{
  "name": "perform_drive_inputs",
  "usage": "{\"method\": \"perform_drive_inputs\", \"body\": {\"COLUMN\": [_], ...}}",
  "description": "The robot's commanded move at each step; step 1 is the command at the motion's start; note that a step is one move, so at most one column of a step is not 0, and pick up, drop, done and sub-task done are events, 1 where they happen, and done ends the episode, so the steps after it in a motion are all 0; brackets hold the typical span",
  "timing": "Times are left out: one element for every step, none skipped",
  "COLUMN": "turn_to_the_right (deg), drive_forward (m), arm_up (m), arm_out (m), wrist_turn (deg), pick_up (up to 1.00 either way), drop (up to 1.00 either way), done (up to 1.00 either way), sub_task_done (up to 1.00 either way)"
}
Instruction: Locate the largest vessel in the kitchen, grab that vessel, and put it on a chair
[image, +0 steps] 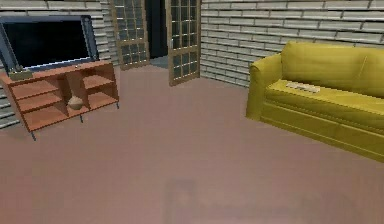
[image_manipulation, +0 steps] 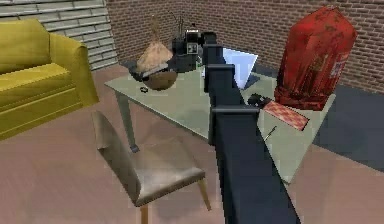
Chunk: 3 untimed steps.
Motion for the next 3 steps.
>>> {"method": "perform_drive_inputs", "body": {"turn_to_the_right": [0.0,0.0,0.0], "drive_forward": [0.00,0.00,0.00], "arm_up": [-0.34,-0.32,0.00], "arm_out": [0.00,0.00,0.00], "wrist_turn": [0.0,0.0,0.0], "pick_up": [0.00,0.00,0.00], "drop": [0.00,0.00,1.00], "done": [0.00,0.00,0.00], "sub_task_done": [0.00,0.00,0.00]}}
